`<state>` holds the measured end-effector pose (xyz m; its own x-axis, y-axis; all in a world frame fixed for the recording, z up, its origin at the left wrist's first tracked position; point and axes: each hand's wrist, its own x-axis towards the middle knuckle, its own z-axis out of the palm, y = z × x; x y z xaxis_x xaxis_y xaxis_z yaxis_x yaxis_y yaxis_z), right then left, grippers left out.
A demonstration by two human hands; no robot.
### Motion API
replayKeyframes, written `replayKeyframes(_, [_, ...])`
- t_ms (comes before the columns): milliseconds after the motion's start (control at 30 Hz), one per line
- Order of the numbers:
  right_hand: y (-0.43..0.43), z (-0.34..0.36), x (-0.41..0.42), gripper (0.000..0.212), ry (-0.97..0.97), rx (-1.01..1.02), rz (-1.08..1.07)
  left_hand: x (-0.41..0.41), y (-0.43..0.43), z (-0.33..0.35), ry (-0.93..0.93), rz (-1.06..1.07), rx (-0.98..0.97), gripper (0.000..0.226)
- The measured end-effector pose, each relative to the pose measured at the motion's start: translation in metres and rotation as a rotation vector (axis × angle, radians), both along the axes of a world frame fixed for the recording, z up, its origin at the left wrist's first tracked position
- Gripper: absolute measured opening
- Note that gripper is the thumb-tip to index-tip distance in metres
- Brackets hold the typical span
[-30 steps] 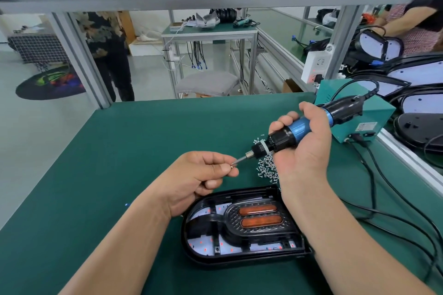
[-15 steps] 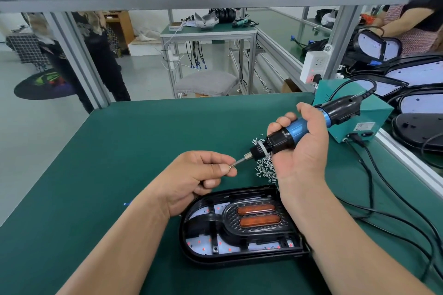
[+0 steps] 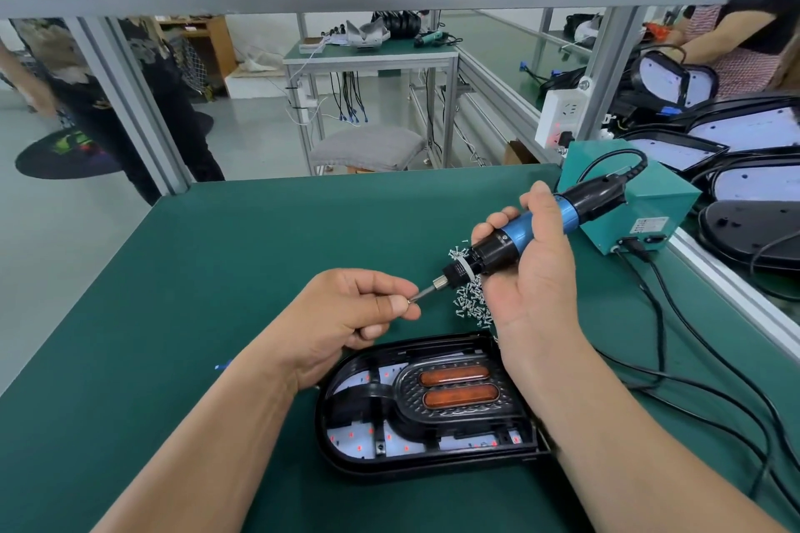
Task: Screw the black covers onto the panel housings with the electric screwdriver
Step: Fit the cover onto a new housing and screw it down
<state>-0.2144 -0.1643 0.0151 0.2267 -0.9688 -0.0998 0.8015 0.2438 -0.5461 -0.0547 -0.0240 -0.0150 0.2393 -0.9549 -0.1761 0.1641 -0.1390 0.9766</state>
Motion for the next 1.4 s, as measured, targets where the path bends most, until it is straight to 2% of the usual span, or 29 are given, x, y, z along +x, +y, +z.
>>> replayKeyframes(100, [-0.001, -0.002, -0.001, 0.034, -0.022, 0.026, 0.000, -0.001, 0.001, 0.001, 0.011, -0.017, -0.009, 0.013])
replayKeyframes(233, [-0.002, -0.003, -0.004, 0.032, -0.066, 0.060, -0.005, -0.001, 0.001, 0.003, 0.033, -0.043, -0.014, 0.030])
replayKeyframes(333, [-0.005, -0.001, -0.009, 0.026, -0.090, 0.058, -0.006, 0.001, 0.002, 0.003, 0.038, 0.025, 0.014, 0.029])
replayKeyframes(467, [-0.013, 0.005, -0.023, 0.019, -0.080, 0.042, -0.019, 0.002, 0.005, 0.005, -0.245, 0.018, 0.117, 0.026])
replayKeyframes(567, [-0.022, 0.010, -0.035, 0.016, -0.047, 0.003, 0.013, -0.003, 0.008, 0.012, -0.581, -0.108, 0.175, 0.039])
replayKeyframes(633, [-0.027, 0.012, -0.041, 0.014, -0.004, -0.024, 0.044, -0.007, 0.009, 0.014, -0.688, -0.182, 0.166, 0.048])
replayKeyframes(833, [-0.027, 0.018, -0.047, 0.012, 0.118, -0.187, 0.161, -0.014, 0.010, 0.019, -0.740, -0.268, 0.157, 0.030])
replayKeyframes(967, [-0.022, 0.021, -0.046, 0.010, 0.151, -0.271, 0.208, -0.015, 0.010, 0.018, -0.733, -0.243, 0.141, 0.027])
replayKeyframes(1400, [-0.014, 0.022, -0.041, 0.011, 0.158, -0.318, 0.253, -0.017, 0.009, 0.016, -0.736, -0.218, 0.130, 0.030])
